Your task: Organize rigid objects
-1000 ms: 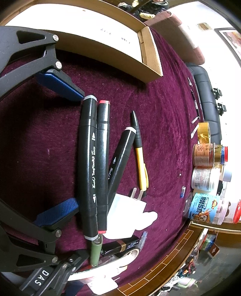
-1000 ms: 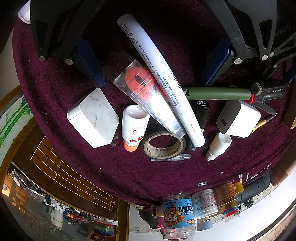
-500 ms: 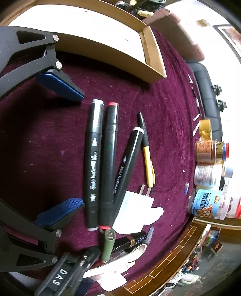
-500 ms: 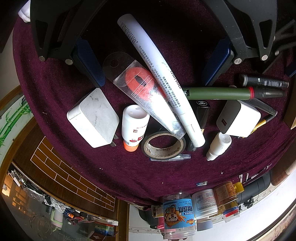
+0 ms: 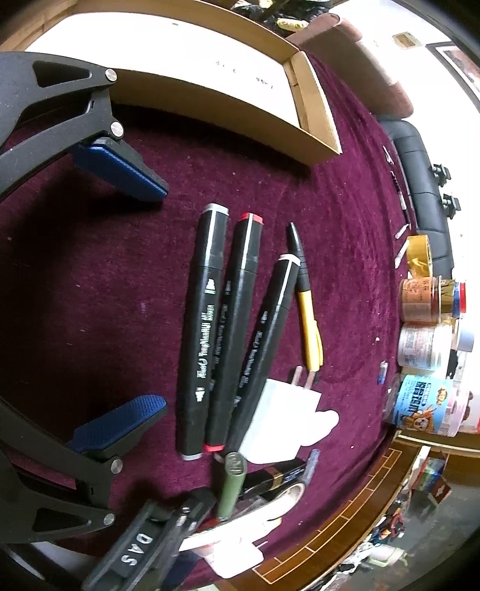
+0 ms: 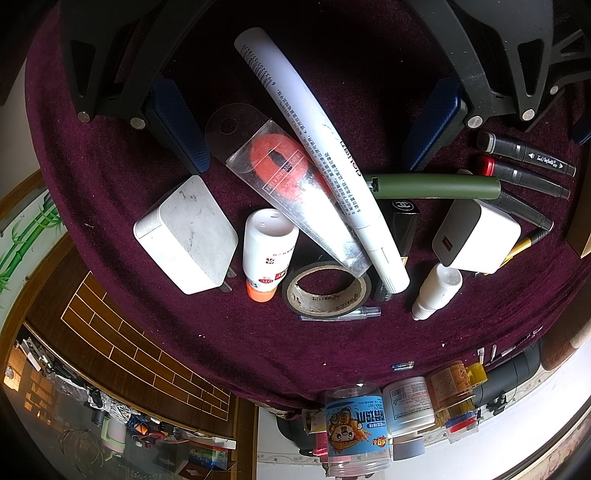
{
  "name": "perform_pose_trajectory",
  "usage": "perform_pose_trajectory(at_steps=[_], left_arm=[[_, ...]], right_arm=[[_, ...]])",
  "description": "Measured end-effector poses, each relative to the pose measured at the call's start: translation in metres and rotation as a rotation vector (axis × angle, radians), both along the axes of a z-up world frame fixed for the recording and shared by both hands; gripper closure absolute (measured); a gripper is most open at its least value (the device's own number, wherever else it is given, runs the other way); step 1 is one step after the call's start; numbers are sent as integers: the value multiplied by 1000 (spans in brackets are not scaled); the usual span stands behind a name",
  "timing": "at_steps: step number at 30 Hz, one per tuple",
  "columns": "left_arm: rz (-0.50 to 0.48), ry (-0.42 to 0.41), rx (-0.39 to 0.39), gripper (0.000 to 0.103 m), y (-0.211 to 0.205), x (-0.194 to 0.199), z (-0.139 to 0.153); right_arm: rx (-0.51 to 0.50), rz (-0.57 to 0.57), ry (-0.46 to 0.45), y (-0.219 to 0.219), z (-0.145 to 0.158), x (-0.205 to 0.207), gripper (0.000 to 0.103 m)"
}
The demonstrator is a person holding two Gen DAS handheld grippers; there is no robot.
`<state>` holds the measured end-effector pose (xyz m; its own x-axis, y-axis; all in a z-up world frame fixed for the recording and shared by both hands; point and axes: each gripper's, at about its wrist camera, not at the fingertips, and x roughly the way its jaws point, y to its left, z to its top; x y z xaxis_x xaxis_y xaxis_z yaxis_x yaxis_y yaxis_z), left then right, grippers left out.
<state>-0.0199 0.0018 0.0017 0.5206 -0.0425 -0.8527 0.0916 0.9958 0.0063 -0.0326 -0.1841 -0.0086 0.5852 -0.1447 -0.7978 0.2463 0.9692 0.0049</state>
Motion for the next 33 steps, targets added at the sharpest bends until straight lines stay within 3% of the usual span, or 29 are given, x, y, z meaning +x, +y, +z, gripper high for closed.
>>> perform_pose_trajectory(at_steps=[5, 7, 11, 13, 19, 22, 26, 28, 30, 33], left_arm=[[-7, -12, -4, 1, 1, -8, 0], [-9, -12, -3, 1, 1, -8, 0], [-13, -15, 12, 1, 0, -10, 0], [-8, -21, 30, 1, -3, -11, 1], [-18, -17, -51, 2, 8, -13, 3], [-64, -18, -174, 8, 28, -26, 19], [-97, -160, -196, 7, 53, -48, 61], [-97, -219, -211, 6, 66, -53, 77], [-96, -231, -236, 6, 76, -50, 85], [-105, -185, -204, 6, 75, -34, 84]], right_arm=[[8, 18, 0, 0, 1, 3, 0], [17, 84, 28, -2, 2, 1, 0], [103, 112, 37, -13, 4, -7, 0], [9, 152, 99, 0, 2, -3, 0], [-2, 115, 86, -1, 5, -13, 3], [-41, 87, -8, -5, 22, -34, 7], [-126, 23, -309, -12, 66, -74, 7], [-162, -15, -413, -18, 73, -78, 6], [-125, -39, -377, -26, 69, -65, 6], [-20, -92, -354, -43, 49, -60, 7]])
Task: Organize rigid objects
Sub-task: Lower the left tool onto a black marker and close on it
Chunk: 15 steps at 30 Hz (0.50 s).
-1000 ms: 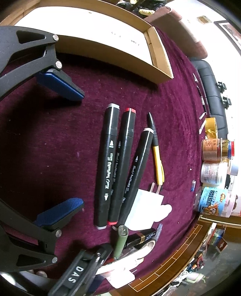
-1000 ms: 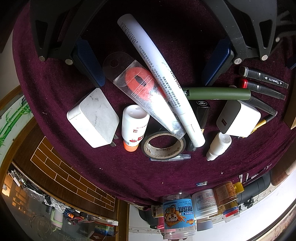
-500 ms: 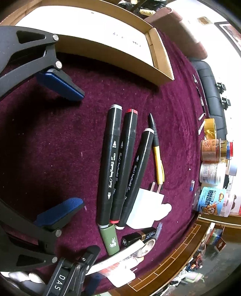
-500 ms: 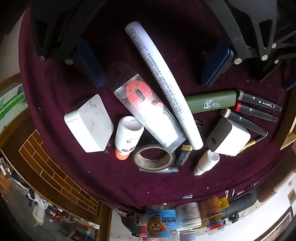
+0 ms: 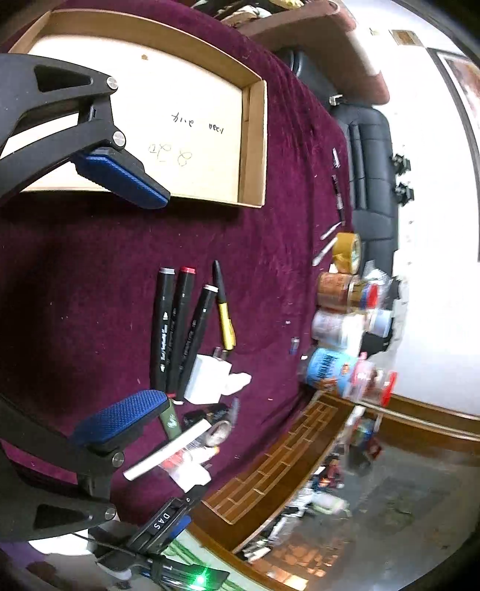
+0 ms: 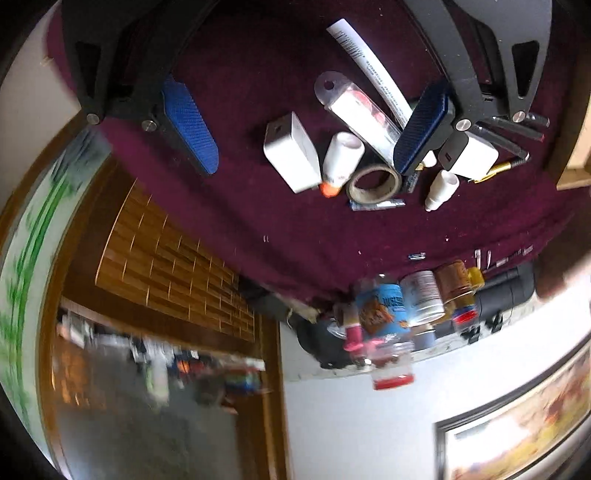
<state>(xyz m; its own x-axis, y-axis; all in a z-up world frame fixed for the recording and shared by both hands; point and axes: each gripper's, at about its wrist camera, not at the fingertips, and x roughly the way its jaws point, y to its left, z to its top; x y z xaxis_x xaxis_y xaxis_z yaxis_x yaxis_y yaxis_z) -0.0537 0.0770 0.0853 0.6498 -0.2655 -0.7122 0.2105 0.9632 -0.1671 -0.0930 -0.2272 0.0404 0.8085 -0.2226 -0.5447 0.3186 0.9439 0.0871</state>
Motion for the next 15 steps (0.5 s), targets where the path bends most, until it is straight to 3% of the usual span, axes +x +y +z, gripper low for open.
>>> perform_pose_trajectory(at_steps=[6, 10, 11, 12, 13, 14, 15], left_arm=[[-66, 70, 107, 6, -37, 42, -18], [-94, 182, 97, 10, -59, 91, -41], [-104, 213, 112, 16, -65, 101, -49], [-111, 248, 139, 38, -70, 107, -59], [-127, 280, 138, 42, -73, 109, -66], [-148, 294, 87, 44, -71, 106, -67], [-162, 312, 83, 52, -73, 102, -69]], right_arm=[[29, -9, 15, -1, -8, -3, 7], [53, 2, 29, -6, -7, 0, 7], [60, 3, 28, -7, -7, -1, 7], [64, 2, 28, -7, -7, 0, 7], [69, 0, 29, -8, -7, -1, 7], [75, -1, 30, -9, -8, -1, 7], [81, -3, 33, -10, -8, 0, 7]])
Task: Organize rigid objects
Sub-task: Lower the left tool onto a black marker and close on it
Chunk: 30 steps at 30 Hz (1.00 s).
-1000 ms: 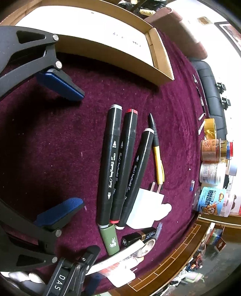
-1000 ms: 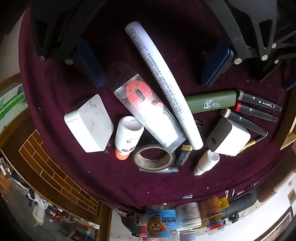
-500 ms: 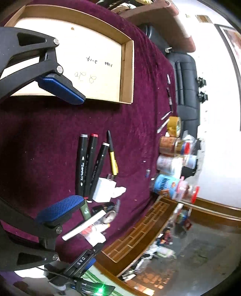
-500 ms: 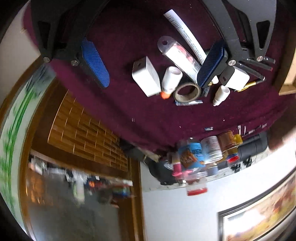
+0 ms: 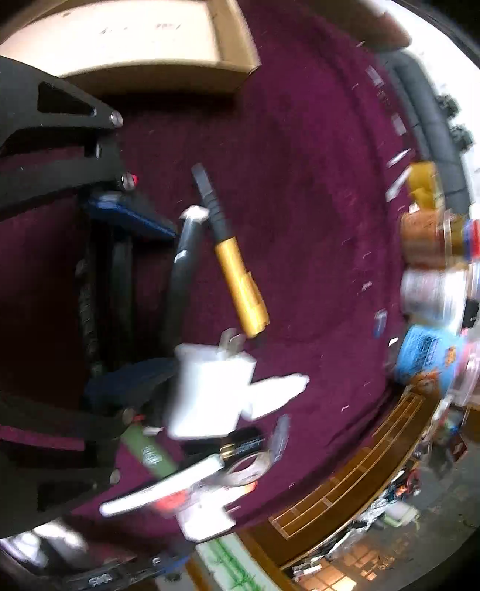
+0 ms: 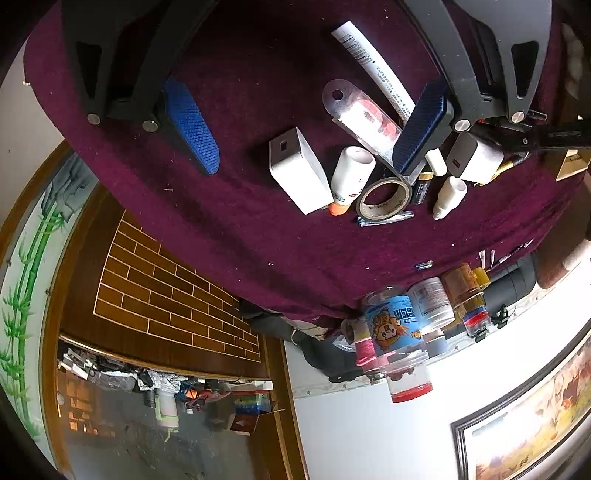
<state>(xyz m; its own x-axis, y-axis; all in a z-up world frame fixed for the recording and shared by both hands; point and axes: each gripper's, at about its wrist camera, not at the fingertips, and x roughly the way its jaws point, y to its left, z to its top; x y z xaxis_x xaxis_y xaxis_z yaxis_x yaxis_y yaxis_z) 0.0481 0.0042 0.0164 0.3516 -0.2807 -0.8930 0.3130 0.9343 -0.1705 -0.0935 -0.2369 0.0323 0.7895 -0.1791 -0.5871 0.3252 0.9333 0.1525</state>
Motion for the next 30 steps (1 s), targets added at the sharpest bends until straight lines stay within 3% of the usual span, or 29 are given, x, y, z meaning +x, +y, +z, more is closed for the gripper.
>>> perform_pose_trajectory(at_steps=[1, 4, 9, 11, 13, 17, 21, 27, 30], left_arm=[[-24, 0, 36, 59, -4, -10, -3], [-108, -39, 96, 59, -10, -46, -8], [-198, 13, 55, 60, -6, -90, 0], [-177, -17, -12, 59, 5, -99, 12], [-123, -52, -31, 59, 20, -103, 26], [-36, -23, -119, 59, 53, -126, 44], [-31, -39, -54, 59, 58, -144, 43], [-41, 132, -4, 59, 37, -142, 7], [-43, 76, 13, 59, 20, -126, 11]], right_arm=[[10, 0, 2, -1, -1, 0, 7], [26, 3, 13, -3, -2, 2, 7], [35, 7, 18, -4, -4, 2, 7], [33, 7, 19, -4, -4, 3, 7], [37, 7, 20, -4, -4, 2, 7], [43, 9, 23, -4, -4, 2, 7], [44, 16, 32, -3, -4, 3, 7], [46, 13, 32, -3, -4, 3, 7], [50, 8, 33, -3, -4, 3, 7]])
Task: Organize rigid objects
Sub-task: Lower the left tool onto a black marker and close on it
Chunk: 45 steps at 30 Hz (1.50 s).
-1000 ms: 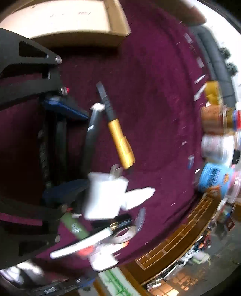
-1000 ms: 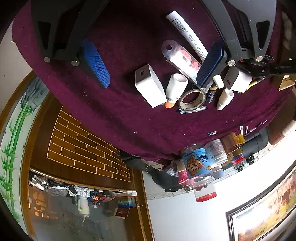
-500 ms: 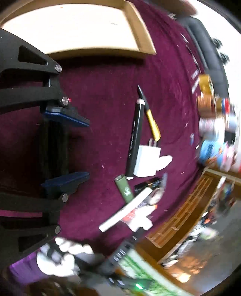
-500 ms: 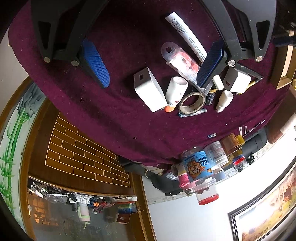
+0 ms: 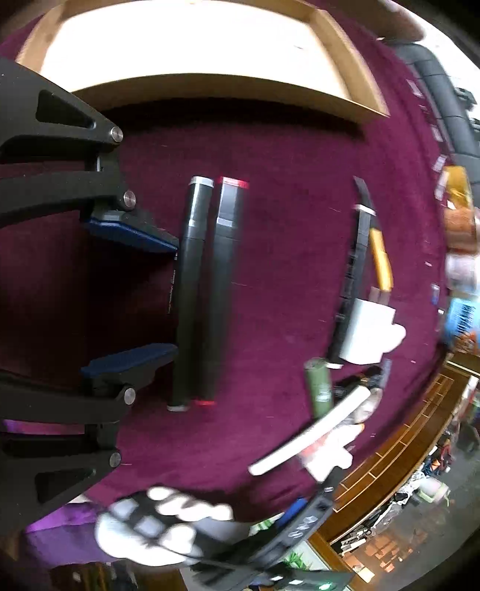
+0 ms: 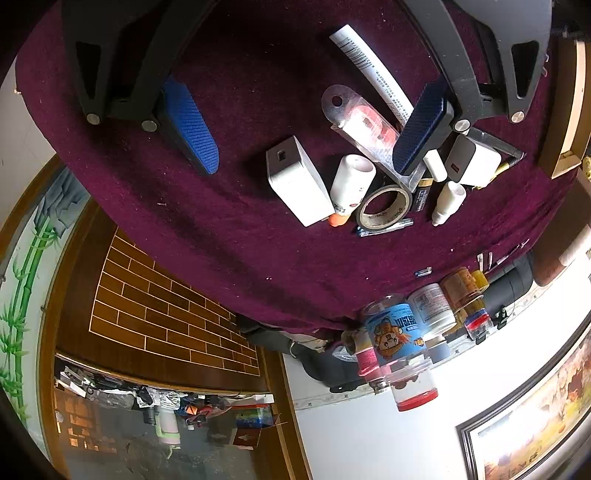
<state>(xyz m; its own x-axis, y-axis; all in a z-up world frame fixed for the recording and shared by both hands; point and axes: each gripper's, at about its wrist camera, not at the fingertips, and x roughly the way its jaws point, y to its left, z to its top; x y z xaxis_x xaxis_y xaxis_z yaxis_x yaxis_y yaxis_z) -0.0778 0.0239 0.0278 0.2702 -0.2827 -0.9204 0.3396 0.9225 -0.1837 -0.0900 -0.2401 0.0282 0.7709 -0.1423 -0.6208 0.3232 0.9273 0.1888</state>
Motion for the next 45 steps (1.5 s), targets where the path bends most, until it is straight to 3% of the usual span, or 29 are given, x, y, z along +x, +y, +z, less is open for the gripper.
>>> perform_pose_trajectory(at_steps=[6, 10, 14, 20, 24, 26, 29, 33, 36, 38, 43, 45], left_arm=[[-29, -130, 31, 58, -31, 23, 5], [-17, -141, -40, 57, -20, 13, 14], [-26, -224, 15, 55, -21, 22, 29], [13, -207, -4, 55, -36, 58, 24], [-42, -282, 132, 55, -77, 56, 15], [-81, -276, 200, 56, -93, 53, 2], [-102, -298, 193, 48, -92, 41, -2], [-159, -212, 247, 46, -72, 26, -14], [-152, -192, 228, 47, -42, 15, -10], [-118, -185, 170, 47, -19, 9, 1], [35, -184, 45, 46, 23, 9, 25], [57, -173, 48, 46, 21, 14, 21]], right_arm=[[8, 0, 4, -1, -1, 1, 7], [22, 6, 2, -2, -2, 1, 7], [23, 15, 8, -1, -3, 3, 7], [30, 8, 7, -2, -4, 2, 7], [29, 7, 14, -3, -5, 3, 7], [32, 6, 14, -3, -5, 2, 7], [38, 3, 14, -4, -5, 2, 7], [42, 7, 16, -5, -6, 2, 7], [47, 10, 13, -5, -6, 2, 7], [47, 11, 14, -4, -6, 2, 7], [47, 12, 19, -4, -7, 3, 7], [46, 12, 21, -3, -7, 4, 7]])
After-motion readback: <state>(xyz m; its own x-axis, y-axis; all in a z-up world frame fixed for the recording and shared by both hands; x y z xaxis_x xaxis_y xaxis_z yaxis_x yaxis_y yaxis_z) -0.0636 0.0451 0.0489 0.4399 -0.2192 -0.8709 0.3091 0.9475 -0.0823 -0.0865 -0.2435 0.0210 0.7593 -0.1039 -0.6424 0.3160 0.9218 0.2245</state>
